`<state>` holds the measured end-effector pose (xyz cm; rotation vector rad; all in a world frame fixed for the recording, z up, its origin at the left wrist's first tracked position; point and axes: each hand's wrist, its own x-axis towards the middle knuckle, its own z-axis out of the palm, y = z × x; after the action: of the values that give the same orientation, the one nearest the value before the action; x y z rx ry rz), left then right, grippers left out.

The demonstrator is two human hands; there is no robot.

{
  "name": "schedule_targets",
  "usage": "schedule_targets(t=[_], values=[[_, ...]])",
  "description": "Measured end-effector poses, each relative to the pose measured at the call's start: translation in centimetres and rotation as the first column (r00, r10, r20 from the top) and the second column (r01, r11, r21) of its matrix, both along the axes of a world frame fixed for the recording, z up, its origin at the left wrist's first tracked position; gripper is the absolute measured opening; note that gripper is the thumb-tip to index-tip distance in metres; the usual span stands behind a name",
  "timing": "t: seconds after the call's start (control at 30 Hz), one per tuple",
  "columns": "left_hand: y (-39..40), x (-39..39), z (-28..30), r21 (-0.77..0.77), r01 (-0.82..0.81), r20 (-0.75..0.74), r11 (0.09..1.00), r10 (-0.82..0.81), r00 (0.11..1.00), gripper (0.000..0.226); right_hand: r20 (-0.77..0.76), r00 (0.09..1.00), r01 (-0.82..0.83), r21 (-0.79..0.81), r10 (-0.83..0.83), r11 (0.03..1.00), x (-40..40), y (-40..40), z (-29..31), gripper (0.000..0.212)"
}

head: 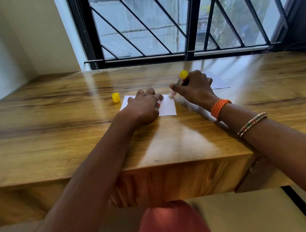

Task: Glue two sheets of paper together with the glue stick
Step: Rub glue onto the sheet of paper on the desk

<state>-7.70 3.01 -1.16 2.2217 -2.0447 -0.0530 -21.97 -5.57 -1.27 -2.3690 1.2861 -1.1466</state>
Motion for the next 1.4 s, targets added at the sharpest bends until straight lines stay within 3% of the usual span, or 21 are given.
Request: schedule_targets(t=[0.37,0.57,0.83,1.07,1.23,1.4], values=[[0.1,0.0,-0.3,-0.011,-0.002,-0.004,1.0,0.002,1.0,0.044,-0.015,1.0,-0.005,0.058,0.005,0.998,-0.7,2.2,0.3,0.033],[0.1,-0.1,-0.3,-0.013,-0.003,0.002,1.0,0.003,1.0,0.043,-0.001,0.999,-0.047,0.076,0.047,0.996,-1.5,3.4,0.5,0.025],[0.3,-0.1,-0.4,-0.029,-0.004,0.002,1.0,0.004,1.0,0.043,0.138,0.987,-0.119,0.275,0.084,0.954,-2.1,3.9,0.3,0.027],[0.1,-0.2,-0.4,-0.023,-0.017,-0.039,1.0,0.016,0.999,0.043,0.168,0.975,-0.213,0.548,0.143,0.809,-2.5,3.8,1.6,0.018],[0.3,-0.4,-0.3,-0.032,-0.032,-0.052,0.999,0.03,0.998,0.04,0.176,0.974,-0.226,0.651,0.145,0.724,-3.4,3.1,2.7,0.02],[0.6,-0.2,-0.1,-0.003,-0.016,-0.101,1.0,0.016,0.995,0.034,0.489,0.868,-0.452,0.711,0.084,0.538,-4.0,1.6,3.6,0.01]])
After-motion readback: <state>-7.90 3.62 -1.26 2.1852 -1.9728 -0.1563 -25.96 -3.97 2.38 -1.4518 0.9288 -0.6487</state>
